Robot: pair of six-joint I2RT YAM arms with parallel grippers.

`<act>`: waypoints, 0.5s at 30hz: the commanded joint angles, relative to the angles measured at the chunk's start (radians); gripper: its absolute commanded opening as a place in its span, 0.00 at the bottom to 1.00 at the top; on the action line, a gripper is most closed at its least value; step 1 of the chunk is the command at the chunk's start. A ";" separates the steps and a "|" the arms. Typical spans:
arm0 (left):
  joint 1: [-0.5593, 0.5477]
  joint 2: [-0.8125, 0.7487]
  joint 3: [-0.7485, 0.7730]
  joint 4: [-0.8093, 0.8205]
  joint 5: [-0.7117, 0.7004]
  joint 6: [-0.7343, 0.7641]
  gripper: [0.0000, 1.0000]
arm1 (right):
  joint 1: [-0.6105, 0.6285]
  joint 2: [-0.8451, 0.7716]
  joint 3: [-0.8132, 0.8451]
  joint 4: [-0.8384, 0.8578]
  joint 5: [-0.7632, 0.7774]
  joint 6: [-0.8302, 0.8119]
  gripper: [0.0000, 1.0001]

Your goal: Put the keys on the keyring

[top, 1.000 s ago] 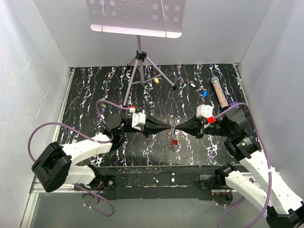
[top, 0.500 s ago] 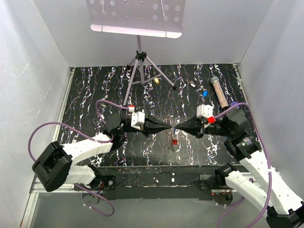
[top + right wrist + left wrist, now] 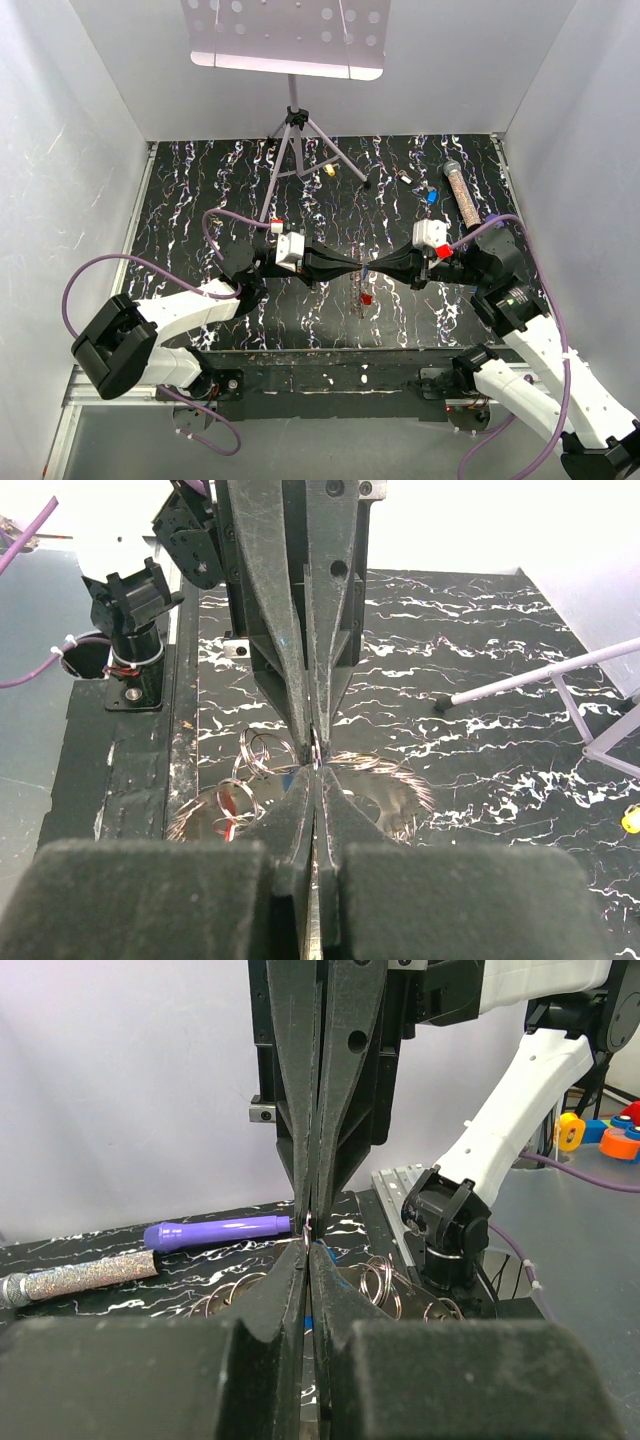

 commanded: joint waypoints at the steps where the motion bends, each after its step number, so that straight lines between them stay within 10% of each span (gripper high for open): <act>1: -0.004 -0.004 0.015 0.025 0.008 -0.004 0.00 | 0.004 0.003 0.025 0.097 0.000 0.013 0.01; 15: -0.006 -0.027 0.026 -0.065 0.001 0.050 0.00 | 0.010 0.015 0.037 0.097 -0.011 0.020 0.01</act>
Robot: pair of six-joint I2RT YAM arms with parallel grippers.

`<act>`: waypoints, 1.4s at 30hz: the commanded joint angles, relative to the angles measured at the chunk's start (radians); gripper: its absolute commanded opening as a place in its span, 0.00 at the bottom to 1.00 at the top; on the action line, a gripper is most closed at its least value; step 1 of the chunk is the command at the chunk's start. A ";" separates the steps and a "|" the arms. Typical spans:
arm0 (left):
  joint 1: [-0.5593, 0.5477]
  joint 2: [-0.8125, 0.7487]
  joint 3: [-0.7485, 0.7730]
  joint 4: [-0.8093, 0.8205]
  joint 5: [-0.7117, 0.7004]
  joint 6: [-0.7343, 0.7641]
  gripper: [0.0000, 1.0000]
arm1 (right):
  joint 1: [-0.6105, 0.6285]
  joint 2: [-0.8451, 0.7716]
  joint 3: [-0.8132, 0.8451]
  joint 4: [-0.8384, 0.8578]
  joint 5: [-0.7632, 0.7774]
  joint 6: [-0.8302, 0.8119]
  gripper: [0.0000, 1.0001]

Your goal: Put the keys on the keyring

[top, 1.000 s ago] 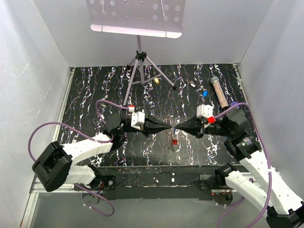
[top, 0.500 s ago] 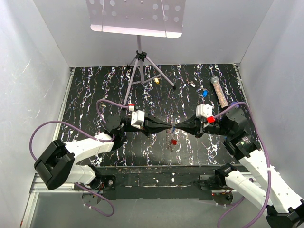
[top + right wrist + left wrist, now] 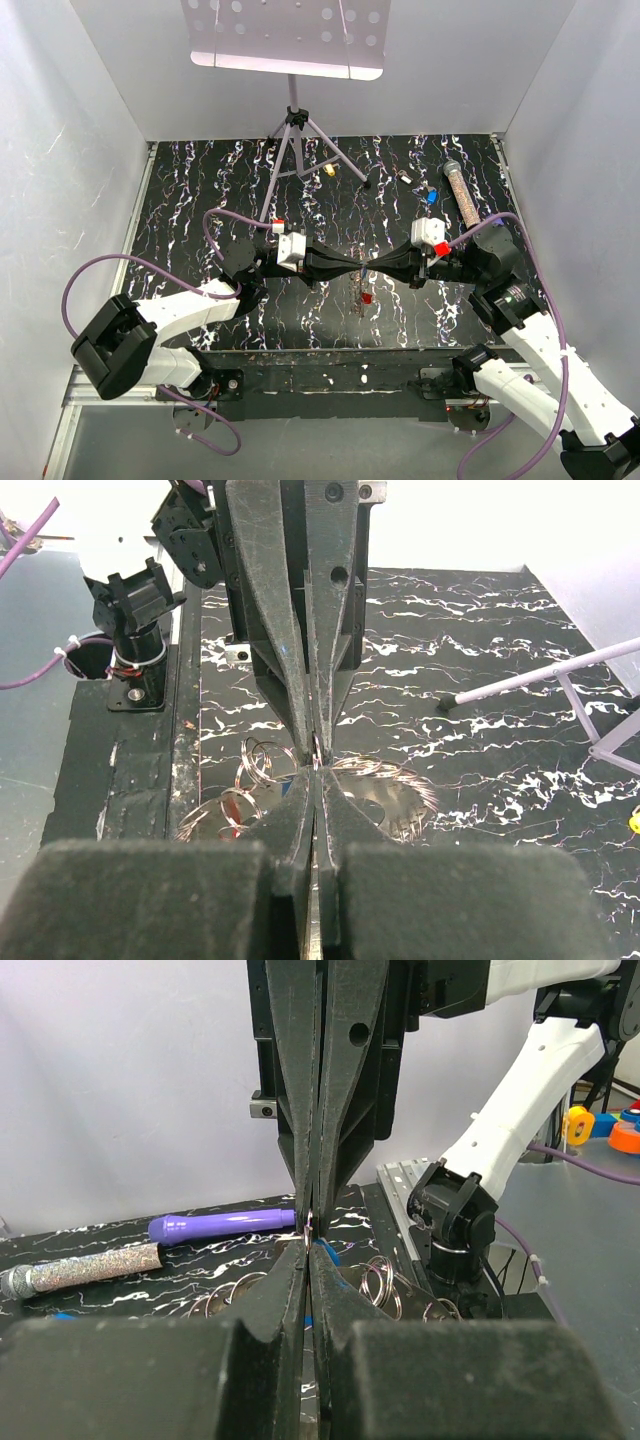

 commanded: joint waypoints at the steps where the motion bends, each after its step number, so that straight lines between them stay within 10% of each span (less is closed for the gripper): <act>1: -0.004 -0.030 0.026 -0.045 0.007 0.030 0.00 | 0.005 -0.003 0.037 0.074 -0.001 0.010 0.01; 42: -0.003 -0.052 0.075 -0.165 -0.041 -0.008 0.00 | 0.022 0.014 0.083 -0.206 -0.012 -0.228 0.01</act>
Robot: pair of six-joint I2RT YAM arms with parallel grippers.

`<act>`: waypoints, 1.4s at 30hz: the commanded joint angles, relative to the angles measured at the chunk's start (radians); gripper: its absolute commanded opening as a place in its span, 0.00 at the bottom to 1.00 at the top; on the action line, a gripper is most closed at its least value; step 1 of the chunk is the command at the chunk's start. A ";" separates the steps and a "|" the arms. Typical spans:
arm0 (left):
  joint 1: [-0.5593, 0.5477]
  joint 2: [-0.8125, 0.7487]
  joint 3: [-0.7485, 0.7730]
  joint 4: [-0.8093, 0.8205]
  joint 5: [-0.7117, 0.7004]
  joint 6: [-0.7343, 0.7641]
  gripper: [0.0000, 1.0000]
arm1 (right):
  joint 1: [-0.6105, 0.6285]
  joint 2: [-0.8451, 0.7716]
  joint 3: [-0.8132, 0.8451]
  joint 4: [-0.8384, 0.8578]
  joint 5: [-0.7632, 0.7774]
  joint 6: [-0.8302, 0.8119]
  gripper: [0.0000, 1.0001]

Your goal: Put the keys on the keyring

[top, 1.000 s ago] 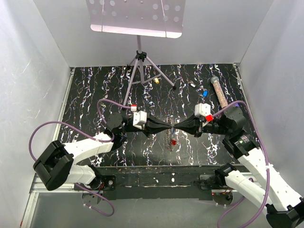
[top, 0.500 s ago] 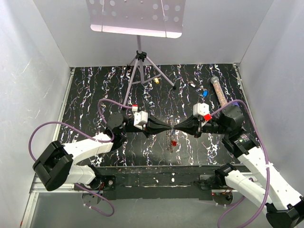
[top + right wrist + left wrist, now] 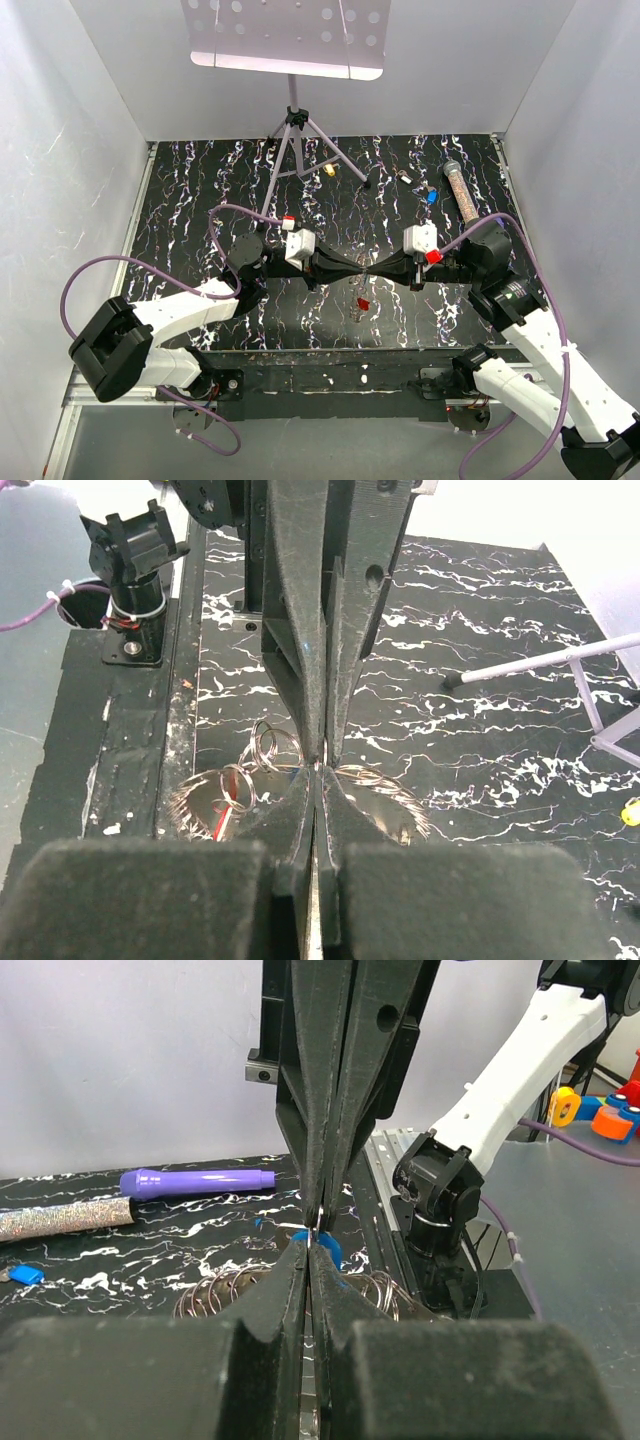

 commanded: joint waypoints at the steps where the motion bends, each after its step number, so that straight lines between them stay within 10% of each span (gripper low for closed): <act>1: -0.001 -0.034 0.061 0.005 -0.043 -0.031 0.00 | 0.013 -0.014 0.043 -0.048 0.009 -0.072 0.01; 34: 0.023 0.030 0.016 0.302 -0.213 -0.343 0.00 | 0.014 -0.060 0.004 0.067 0.084 0.038 0.01; 42: 0.025 0.044 0.044 0.268 -0.161 -0.281 0.00 | -0.006 -0.100 0.014 0.070 0.060 0.100 0.46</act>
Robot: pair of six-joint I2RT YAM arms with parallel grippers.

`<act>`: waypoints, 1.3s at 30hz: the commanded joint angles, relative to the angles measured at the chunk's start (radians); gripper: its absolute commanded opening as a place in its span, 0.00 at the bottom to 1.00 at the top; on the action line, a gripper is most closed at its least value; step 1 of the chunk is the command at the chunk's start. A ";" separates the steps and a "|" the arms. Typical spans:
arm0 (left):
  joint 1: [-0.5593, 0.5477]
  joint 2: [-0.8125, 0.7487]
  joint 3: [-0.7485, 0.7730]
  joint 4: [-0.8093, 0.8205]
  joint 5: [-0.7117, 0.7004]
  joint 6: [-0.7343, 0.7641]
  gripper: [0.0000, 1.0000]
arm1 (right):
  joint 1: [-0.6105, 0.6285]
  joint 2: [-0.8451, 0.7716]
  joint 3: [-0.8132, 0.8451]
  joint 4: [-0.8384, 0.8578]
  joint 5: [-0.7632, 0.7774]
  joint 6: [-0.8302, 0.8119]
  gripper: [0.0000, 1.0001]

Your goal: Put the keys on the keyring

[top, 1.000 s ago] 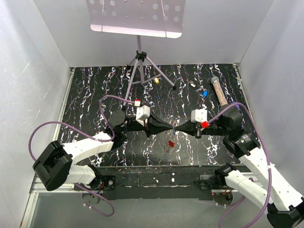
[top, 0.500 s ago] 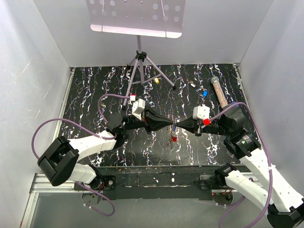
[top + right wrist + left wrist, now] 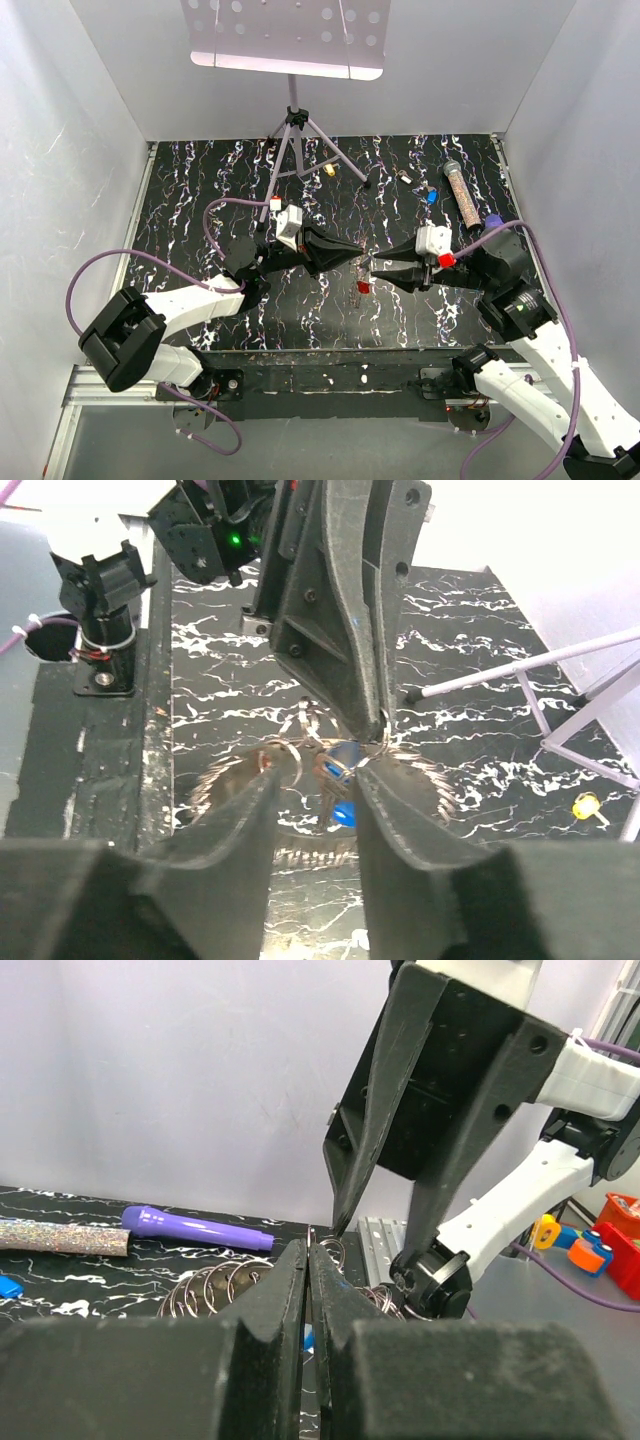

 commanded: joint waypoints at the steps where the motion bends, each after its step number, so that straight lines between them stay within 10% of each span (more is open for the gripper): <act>1: 0.006 -0.031 0.040 0.008 0.006 0.058 0.00 | -0.021 -0.032 0.016 0.035 -0.031 0.064 0.47; 19: -0.088 -0.059 0.078 -0.091 -0.032 0.170 0.00 | -0.148 -0.011 0.014 0.205 -0.079 0.616 0.48; 39: -0.100 -0.048 0.029 0.028 -0.135 0.087 0.00 | -0.189 0.060 0.074 0.167 -0.239 0.498 0.43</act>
